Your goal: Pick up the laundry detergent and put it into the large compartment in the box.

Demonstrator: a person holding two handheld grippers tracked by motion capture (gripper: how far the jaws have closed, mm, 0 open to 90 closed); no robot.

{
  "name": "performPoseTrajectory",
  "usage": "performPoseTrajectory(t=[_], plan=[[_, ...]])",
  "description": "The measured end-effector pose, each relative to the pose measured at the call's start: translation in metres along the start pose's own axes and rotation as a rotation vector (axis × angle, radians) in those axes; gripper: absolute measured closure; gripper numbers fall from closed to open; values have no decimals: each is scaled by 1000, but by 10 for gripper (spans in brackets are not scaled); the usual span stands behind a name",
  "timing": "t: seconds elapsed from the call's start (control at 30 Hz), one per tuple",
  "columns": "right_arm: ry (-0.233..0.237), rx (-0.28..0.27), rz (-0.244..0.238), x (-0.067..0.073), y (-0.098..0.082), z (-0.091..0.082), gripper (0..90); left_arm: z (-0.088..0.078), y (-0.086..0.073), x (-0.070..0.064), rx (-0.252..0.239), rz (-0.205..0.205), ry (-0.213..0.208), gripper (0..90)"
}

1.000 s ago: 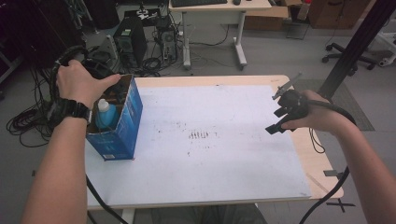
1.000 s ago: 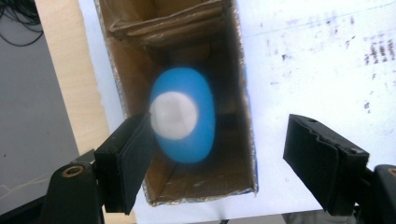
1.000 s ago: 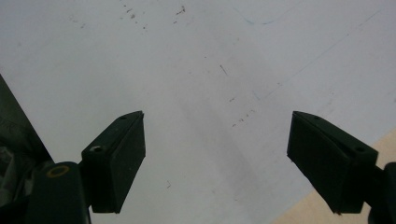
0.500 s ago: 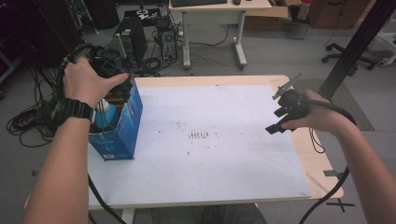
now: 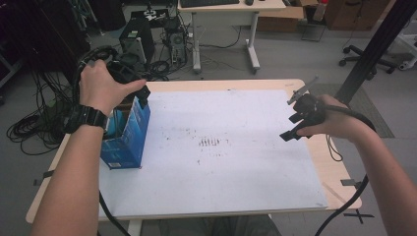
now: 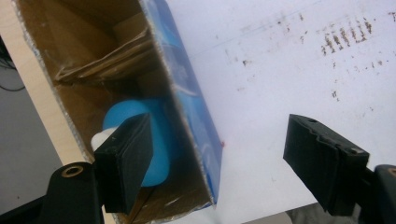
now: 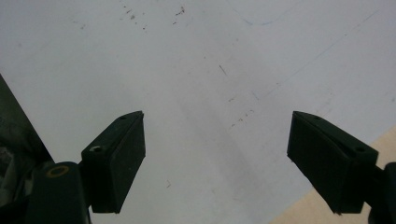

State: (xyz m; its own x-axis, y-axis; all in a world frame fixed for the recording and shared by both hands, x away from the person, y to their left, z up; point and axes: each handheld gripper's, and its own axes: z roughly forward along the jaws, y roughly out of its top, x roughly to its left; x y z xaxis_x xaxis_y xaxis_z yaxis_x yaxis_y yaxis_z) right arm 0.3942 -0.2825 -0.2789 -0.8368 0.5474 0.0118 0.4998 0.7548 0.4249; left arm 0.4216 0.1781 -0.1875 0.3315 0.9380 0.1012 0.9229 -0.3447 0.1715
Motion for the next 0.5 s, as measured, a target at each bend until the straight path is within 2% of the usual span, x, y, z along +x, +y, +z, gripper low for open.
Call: performPoseTrajectory(t=[0.33, 0.43, 0.5], plan=[[3, 6, -1, -1, 0, 3, 195, 5, 6, -16, 2, 46, -1, 246], [4, 6, -2, 0, 1, 3, 195, 8, 8, -22, 0, 64, -15, 243], [5, 7, -4, 0, 1, 3, 195, 10, 9, -24, 11, 61, -31, 236]])
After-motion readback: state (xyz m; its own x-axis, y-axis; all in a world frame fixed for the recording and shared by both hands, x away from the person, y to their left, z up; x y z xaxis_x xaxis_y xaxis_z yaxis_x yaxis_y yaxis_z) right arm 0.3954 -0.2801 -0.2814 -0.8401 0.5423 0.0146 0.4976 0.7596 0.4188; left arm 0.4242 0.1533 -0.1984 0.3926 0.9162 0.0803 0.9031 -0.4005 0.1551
